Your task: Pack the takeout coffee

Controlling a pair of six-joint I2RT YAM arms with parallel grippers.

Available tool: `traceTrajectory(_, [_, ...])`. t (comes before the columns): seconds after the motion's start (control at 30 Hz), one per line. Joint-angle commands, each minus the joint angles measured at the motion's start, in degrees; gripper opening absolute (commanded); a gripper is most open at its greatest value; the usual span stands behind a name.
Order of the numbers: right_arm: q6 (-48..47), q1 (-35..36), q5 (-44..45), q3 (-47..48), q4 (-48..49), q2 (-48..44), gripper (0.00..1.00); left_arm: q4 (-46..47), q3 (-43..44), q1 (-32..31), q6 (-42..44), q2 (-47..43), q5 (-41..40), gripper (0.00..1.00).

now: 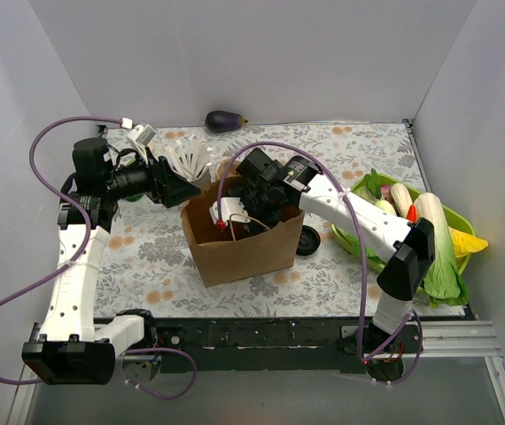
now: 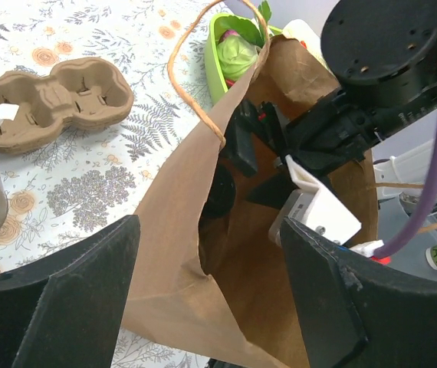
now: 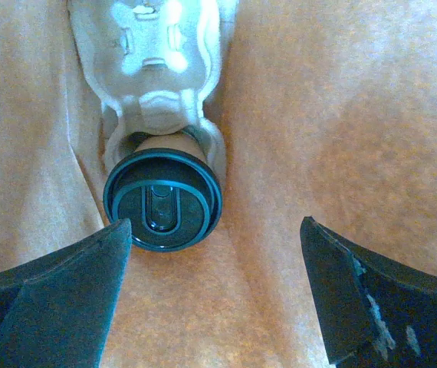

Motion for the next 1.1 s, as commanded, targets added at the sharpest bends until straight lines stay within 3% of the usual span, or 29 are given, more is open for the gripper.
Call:
traceTrajectory(0.0, [1.3,0.47,0.31,4.89,-2.73,-1.39,0.98,0.8,-1.01,0.25,-0.13,-1.86,1.24,0.74])
traceTrajectory(0.47, [2.18,1.0,1.45,9.99,-4.14,-2.18,0.98,2.12,-1.19,0.25,-1.27,-2.3,1.32,0.74])
traceTrajectory(0.67, [4.55,1.09,2.07,17.55,-4.06,-3.14,0.98,3.52,7.4,0.25,-1.98,-0.02,-3.32,0.74])
traceTrajectory(0.9, [4.2,1.09,1.8,10.27,8.06,-13.59,0.98,5.27,16.29,0.25,-1.36,4.47,-9.13,0.74])
traceTrajectory(1.07, [5.69,1.09,9.18,5.7,17.11,-17.64,0.98,6.6,17.09,0.25,-1.1,8.68,-13.52,0.72])
